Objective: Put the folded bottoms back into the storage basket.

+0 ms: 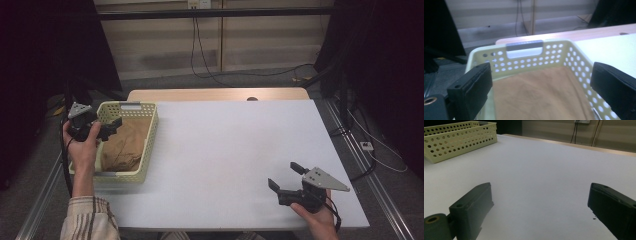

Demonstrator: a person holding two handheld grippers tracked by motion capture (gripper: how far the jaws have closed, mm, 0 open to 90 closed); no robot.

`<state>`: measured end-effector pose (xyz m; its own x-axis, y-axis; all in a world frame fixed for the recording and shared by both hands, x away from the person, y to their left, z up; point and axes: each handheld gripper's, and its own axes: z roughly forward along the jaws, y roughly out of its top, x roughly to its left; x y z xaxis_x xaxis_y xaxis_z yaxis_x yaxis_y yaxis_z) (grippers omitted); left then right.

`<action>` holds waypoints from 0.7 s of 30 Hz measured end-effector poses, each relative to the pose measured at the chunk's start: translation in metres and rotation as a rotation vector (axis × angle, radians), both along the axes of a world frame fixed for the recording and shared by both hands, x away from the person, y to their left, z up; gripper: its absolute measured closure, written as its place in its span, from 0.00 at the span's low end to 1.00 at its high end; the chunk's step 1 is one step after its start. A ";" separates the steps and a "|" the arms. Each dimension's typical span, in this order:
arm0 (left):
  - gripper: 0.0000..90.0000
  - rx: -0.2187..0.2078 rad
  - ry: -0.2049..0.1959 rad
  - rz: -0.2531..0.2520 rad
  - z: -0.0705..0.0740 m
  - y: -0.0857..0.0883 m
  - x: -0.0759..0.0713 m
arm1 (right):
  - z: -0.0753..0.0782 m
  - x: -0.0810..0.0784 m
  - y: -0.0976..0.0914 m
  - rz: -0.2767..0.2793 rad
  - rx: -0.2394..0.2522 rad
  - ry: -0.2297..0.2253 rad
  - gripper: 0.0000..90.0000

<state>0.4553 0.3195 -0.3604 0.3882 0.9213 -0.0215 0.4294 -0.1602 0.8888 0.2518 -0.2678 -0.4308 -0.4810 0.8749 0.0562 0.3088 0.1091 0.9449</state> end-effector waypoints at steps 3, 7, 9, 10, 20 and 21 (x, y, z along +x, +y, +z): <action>0.05 0.013 0.002 0.003 0.002 -0.002 -0.002 | -0.001 0.001 -0.001 -0.006 0.007 0.006 0.07; 0.05 0.070 0.013 -0.004 0.002 -0.005 -0.005 | -0.001 0.001 -0.002 -0.019 0.006 0.007 0.07; 0.05 0.069 0.015 -0.012 0.003 -0.005 -0.007 | -0.001 0.001 -0.003 -0.023 0.004 0.008 0.07; 0.05 0.061 0.018 -0.022 0.004 -0.005 -0.009 | -0.001 0.001 -0.003 -0.024 0.003 0.008 0.07; 0.05 0.062 -0.015 -0.077 0.017 -0.011 -0.032 | 0.000 0.000 -0.003 -0.023 0.003 0.004 0.07; 0.05 0.052 -0.018 -0.080 0.019 -0.011 -0.034 | 0.000 -0.001 -0.002 -0.022 0.003 0.004 0.07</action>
